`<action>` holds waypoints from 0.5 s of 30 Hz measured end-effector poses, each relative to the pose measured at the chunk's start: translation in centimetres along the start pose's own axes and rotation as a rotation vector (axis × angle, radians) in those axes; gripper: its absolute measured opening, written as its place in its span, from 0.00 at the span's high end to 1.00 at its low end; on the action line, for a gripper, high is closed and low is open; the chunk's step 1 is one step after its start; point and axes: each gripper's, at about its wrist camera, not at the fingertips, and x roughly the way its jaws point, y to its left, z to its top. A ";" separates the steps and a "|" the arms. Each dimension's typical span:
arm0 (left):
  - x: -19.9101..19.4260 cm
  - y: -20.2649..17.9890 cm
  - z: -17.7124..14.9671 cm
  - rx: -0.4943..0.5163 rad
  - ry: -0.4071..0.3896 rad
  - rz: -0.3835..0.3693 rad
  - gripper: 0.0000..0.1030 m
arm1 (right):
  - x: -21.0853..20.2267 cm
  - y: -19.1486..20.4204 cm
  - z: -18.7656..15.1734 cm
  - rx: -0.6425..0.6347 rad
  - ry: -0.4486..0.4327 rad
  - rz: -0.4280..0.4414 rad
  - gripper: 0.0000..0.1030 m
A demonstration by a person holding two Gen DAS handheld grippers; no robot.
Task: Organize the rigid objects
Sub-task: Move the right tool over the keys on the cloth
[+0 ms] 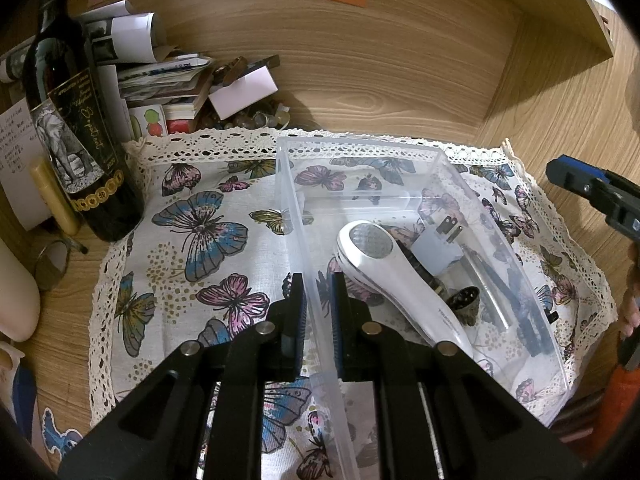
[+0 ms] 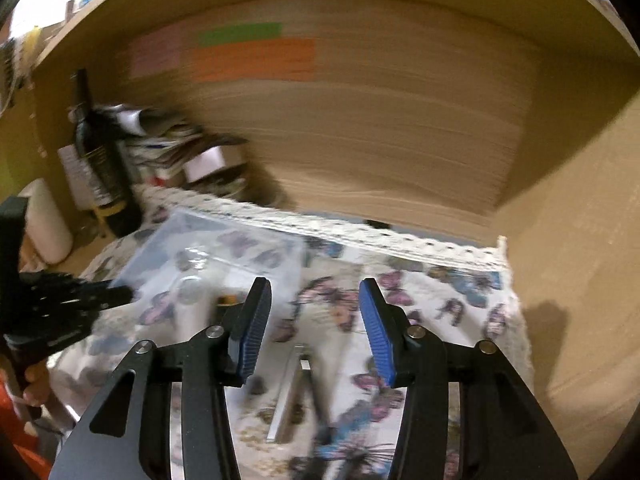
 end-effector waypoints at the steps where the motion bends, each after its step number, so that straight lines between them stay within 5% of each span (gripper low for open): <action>1: 0.0 0.0 0.0 0.000 0.000 0.000 0.90 | 0.1 -0.7 -0.1 0.014 0.003 -0.018 0.59; 15: 0.0 -0.1 -0.2 0.001 -0.004 0.004 0.90 | 5.8 -6.9 -5.7 0.137 0.240 -0.122 0.59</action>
